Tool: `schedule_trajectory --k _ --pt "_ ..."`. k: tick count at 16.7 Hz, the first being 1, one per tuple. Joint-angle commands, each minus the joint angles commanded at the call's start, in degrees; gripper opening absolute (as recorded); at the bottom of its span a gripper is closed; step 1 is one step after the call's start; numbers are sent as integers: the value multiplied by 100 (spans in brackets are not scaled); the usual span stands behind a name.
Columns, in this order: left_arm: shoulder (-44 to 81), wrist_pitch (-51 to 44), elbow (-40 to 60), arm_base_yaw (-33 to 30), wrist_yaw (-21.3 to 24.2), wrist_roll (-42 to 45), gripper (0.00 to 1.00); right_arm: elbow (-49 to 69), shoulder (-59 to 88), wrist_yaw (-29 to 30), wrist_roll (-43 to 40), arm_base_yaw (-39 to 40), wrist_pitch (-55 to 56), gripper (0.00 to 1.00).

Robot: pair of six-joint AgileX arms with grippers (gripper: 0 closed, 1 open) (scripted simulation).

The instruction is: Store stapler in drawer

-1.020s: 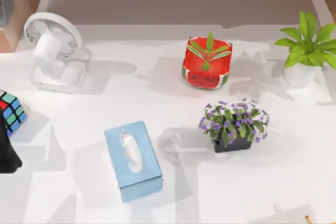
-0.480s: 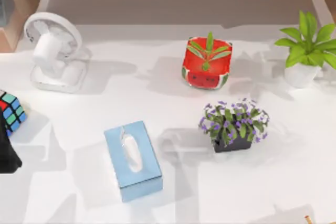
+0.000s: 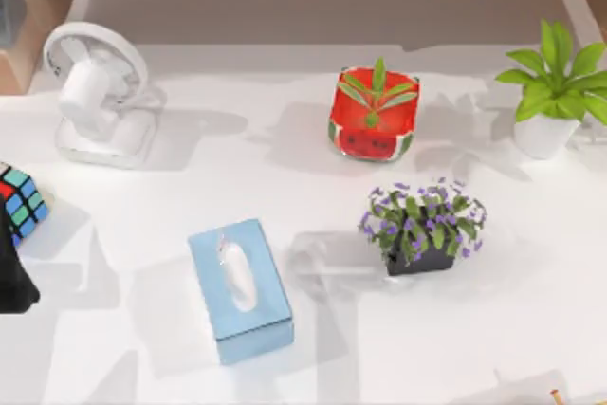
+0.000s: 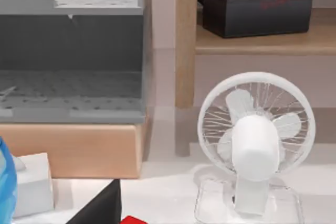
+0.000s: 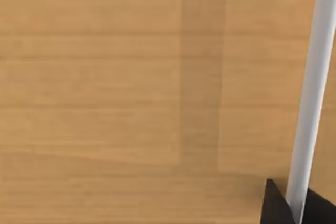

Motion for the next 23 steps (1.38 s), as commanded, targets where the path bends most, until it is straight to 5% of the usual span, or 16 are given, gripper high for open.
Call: schedule_trajectory --k 23 --pt "0 0 0 0 0 0 100 2670 1161 748 25 718 -1545 0"
